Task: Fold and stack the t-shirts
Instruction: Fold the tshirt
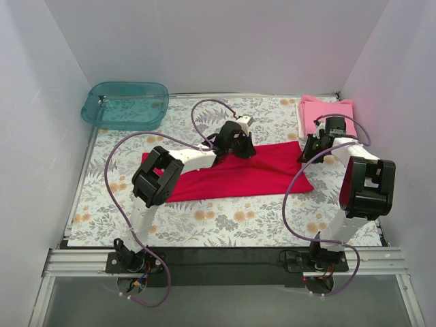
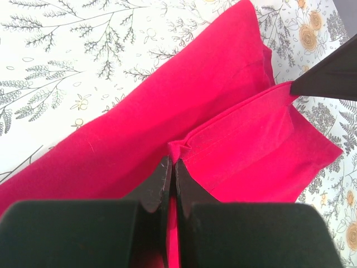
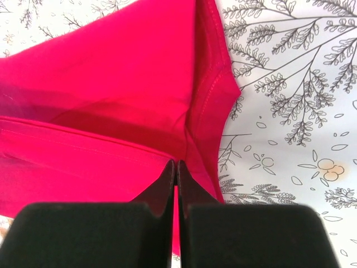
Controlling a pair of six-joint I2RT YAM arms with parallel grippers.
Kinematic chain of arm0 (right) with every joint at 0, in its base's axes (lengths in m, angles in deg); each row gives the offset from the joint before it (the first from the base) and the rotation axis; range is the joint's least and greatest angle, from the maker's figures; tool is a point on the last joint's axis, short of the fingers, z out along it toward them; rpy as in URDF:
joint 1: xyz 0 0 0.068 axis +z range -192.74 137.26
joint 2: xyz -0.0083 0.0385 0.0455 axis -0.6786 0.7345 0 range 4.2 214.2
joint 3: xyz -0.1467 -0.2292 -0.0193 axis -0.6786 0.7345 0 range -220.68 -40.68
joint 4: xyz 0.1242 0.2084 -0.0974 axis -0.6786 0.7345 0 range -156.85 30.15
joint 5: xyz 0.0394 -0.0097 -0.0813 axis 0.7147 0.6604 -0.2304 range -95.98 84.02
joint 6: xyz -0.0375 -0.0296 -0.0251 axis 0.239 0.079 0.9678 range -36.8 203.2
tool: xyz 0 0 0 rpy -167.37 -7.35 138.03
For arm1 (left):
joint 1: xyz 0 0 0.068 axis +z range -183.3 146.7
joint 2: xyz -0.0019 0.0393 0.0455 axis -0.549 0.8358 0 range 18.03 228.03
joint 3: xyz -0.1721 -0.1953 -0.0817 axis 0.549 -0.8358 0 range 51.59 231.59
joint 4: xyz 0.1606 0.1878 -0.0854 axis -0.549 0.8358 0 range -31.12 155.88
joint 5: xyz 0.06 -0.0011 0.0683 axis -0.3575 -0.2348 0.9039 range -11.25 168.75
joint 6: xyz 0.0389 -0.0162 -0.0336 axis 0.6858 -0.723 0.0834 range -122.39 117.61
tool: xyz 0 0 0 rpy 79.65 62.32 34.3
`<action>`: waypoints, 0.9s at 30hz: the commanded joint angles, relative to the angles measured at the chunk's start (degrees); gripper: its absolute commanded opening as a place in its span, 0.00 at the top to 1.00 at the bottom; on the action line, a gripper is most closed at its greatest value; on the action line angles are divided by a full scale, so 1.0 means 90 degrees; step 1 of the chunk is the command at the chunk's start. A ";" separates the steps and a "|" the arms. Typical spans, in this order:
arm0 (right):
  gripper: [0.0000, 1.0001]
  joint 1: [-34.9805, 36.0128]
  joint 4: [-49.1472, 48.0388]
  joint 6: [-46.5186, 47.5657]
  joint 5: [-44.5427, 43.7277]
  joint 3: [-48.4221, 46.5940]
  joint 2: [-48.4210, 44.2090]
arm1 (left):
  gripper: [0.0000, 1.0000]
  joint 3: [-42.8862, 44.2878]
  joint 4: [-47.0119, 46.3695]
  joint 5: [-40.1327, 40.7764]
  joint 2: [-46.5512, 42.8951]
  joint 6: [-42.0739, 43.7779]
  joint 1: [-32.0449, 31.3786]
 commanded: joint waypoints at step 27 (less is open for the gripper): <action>0.67 -0.0003 -0.0428 -0.0514 -0.0075 -0.0242 -0.0233 | 0.65 0.0249 0.0338 0.0764 -0.0391 0.0264 0.0065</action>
